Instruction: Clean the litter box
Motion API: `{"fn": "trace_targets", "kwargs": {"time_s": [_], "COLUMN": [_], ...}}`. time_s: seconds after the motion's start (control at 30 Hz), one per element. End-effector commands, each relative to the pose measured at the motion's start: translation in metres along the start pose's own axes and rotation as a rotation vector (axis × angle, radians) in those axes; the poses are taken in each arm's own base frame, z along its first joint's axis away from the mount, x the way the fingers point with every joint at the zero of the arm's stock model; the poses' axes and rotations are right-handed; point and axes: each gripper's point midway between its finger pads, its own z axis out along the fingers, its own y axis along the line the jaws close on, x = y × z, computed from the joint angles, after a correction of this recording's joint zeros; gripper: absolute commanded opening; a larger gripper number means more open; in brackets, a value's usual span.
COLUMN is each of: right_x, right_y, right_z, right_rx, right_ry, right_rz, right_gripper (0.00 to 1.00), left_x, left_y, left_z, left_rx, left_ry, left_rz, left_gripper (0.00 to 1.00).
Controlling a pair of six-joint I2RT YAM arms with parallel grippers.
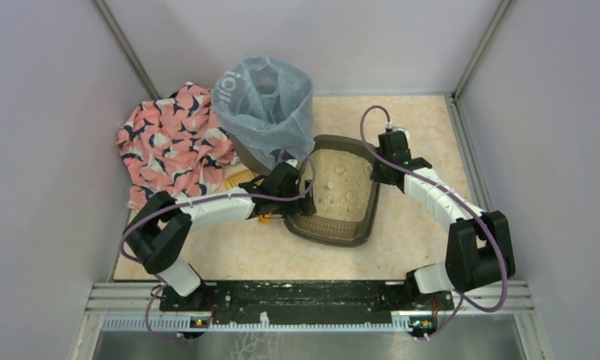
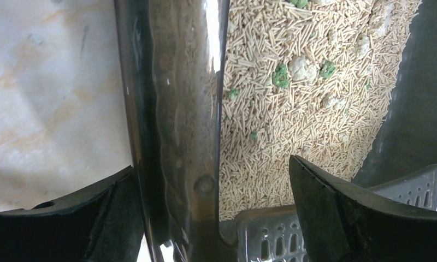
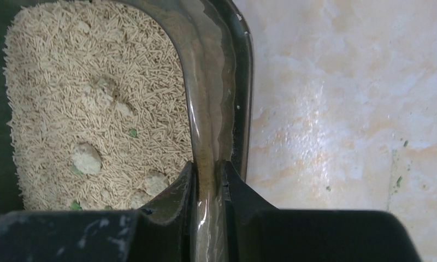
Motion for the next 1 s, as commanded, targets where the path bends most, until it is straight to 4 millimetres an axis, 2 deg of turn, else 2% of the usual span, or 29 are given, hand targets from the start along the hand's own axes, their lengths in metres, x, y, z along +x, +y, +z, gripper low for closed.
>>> {"fn": "trace_targets", "kwargs": {"time_s": [0.0, 0.2, 0.4, 0.53, 0.6, 0.67, 0.7, 0.73, 0.8, 0.87, 0.97], "right_x": [-0.040, -0.054, -0.065, -0.084, -0.094, -0.104, -0.108, -0.113, -0.120, -0.124, -0.126], "right_y": [-0.012, -0.015, -0.034, -0.044, -0.045, -0.043, -0.042, -0.040, -0.037, -0.032, -0.024], "right_z": [0.016, 0.035, 0.060, 0.073, 0.074, 0.070, 0.065, 0.057, 0.042, 0.025, 0.000], "right_rx": [0.036, 0.062, 0.103, 0.128, 0.138, 0.134, 0.128, 0.116, 0.091, 0.052, 0.039], "right_ry": [-0.077, -0.074, -0.060, -0.072, -0.080, -0.095, -0.107, -0.132, -0.175, -0.205, -0.239], "right_rz": [0.051, 0.073, 0.131, 0.161, 0.167, 0.169, 0.170, 0.173, 0.181, 0.178, 0.148], "right_gripper": [0.02, 0.01, 0.00, 0.01, 0.03, 0.09, 0.14, 0.23, 0.40, 0.55, 0.63], "left_x": [-0.008, -0.029, -0.052, -0.070, -0.073, -0.072, -0.071, -0.070, -0.068, -0.055, -0.040], "left_y": [-0.018, -0.047, -0.066, -0.083, -0.092, -0.095, -0.094, -0.092, -0.080, -0.061, -0.047], "left_z": [0.011, 0.033, 0.057, 0.071, 0.075, 0.072, 0.069, 0.063, 0.049, 0.033, 0.002], "left_rx": [0.027, 0.070, 0.077, 0.101, 0.128, 0.140, 0.136, 0.133, 0.100, 0.034, -0.015], "left_ry": [0.013, 0.012, -0.003, -0.024, -0.011, 0.002, 0.006, 0.001, -0.019, 0.007, 0.042], "left_rz": [0.019, 0.042, 0.084, 0.103, 0.108, 0.107, 0.107, 0.111, 0.133, 0.171, 0.234], "left_gripper": [0.94, 0.95, 0.95, 0.96, 0.96, 0.96, 0.97, 0.97, 0.98, 0.98, 0.98]}}
